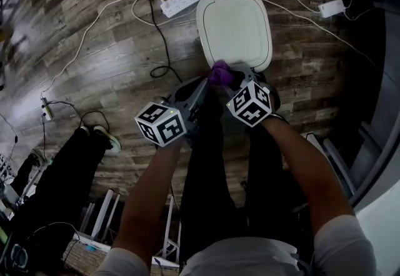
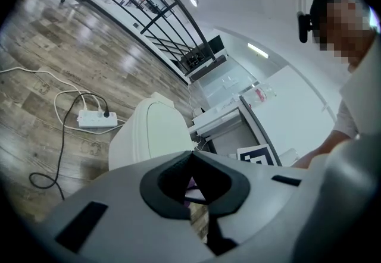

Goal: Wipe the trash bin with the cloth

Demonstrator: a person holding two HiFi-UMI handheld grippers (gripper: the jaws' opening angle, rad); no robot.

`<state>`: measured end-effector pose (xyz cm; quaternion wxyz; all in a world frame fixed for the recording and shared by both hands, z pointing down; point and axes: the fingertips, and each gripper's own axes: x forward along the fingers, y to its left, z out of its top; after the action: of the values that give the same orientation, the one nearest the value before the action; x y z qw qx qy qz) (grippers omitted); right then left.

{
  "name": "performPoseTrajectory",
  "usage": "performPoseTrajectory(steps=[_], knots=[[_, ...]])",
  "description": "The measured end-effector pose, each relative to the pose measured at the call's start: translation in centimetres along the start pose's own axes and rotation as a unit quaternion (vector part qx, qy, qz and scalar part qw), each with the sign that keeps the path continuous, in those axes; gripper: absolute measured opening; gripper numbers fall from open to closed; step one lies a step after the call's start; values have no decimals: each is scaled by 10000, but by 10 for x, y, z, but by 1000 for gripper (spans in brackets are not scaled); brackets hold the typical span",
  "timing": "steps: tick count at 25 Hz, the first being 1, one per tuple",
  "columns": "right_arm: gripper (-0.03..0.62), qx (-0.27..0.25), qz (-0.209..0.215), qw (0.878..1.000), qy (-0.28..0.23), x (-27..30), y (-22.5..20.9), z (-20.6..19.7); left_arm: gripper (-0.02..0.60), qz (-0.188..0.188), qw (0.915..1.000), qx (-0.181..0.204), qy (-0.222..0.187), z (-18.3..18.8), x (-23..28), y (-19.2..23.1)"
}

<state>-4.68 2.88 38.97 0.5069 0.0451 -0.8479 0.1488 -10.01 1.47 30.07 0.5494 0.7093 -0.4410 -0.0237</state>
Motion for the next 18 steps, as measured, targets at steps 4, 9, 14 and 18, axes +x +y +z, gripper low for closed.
performPoseTrajectory(steps=[4, 9, 14, 18], knots=[[118, 41, 7, 10000, 13, -11, -10, -20, 5, -47, 10000, 56, 57, 0, 14, -9], [118, 129, -35, 9999, 40, -30, -30, -41, 5, -94, 9997, 102, 178, -5, 32, -23], [118, 198, -205, 9995, 131, -49, -62, -67, 5, -141, 9995, 121, 259, -10, 53, -36], [115, 296, -438, 9984, 218, -66, -98, -91, 5, -204, 9991, 142, 334, -11, 73, -48]])
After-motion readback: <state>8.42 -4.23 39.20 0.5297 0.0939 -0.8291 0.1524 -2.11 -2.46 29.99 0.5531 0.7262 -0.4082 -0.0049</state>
